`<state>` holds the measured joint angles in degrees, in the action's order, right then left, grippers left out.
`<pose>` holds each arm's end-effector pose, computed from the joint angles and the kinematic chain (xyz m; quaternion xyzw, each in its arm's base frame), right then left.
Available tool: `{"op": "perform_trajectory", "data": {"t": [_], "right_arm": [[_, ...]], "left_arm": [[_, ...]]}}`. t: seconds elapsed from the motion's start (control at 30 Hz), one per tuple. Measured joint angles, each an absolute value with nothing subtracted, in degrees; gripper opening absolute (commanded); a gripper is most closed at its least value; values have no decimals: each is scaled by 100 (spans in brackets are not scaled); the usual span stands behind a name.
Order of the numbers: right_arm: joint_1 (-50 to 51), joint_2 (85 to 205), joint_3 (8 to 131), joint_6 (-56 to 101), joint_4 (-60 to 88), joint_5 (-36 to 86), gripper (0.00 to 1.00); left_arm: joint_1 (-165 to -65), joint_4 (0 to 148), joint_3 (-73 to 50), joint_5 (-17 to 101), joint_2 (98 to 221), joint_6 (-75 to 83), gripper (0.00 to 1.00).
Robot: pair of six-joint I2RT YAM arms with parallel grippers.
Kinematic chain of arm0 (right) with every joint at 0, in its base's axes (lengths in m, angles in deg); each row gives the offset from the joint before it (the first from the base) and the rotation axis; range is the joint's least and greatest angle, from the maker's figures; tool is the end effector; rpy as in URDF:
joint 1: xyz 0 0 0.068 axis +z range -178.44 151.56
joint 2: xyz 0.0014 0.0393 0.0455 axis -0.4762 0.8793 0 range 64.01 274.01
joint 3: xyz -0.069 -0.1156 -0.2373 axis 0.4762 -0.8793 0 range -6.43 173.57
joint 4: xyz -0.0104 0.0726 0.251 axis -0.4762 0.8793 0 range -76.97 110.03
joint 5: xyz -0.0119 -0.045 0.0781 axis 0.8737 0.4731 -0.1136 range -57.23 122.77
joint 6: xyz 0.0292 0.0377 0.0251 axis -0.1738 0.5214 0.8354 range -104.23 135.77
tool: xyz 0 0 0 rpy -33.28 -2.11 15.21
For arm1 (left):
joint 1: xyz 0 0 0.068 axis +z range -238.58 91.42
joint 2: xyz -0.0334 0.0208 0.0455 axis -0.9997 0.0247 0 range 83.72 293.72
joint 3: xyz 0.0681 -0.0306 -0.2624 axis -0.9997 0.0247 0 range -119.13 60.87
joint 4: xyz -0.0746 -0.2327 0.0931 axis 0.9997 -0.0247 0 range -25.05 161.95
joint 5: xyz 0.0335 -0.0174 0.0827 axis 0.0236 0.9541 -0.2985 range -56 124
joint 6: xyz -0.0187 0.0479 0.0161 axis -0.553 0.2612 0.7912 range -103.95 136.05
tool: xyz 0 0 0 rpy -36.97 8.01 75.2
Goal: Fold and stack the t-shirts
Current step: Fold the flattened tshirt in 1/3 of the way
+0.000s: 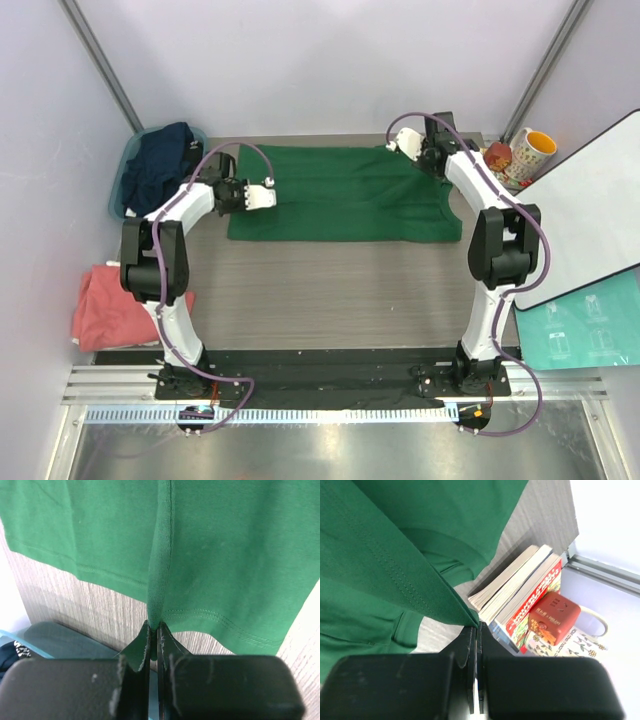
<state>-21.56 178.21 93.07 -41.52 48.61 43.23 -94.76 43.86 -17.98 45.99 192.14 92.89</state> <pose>0.4477 0.0475 0.2665 -0.4713 0.8100 -0.2217 0.2696 0.4012 -0.0509 0.2033 0.6548 0.6961 0.0784 0.2839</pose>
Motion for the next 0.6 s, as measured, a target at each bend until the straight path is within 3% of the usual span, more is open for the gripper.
{"op": "perform_trajectory", "data": {"t": [0.3,0.4,0.47,0.5,0.53,0.6], "right_arm": [[-2156,18083,9491,-4109,4725,4340,1],[-2156,18144,9504,-4100,4708,4340,1],[-2158,18179,9504,-4085,4701,4340,1],[-2161,18199,9504,-4080,4697,4340,1],[-2161,18221,9504,-4067,4690,4338,1],[-2161,18253,9504,-4058,4690,4340,1]], "left_arm": [[-9474,4436,-1809,4527,19435,9291,1],[-9471,4453,-1809,4486,19478,9287,23],[-9471,4499,-1809,4446,19500,9274,56],[-9471,4545,-1807,4403,19511,9252,84],[-9467,4591,-1803,4365,19522,9254,100],[-9460,4724,-1759,4291,19524,9204,100]]}}
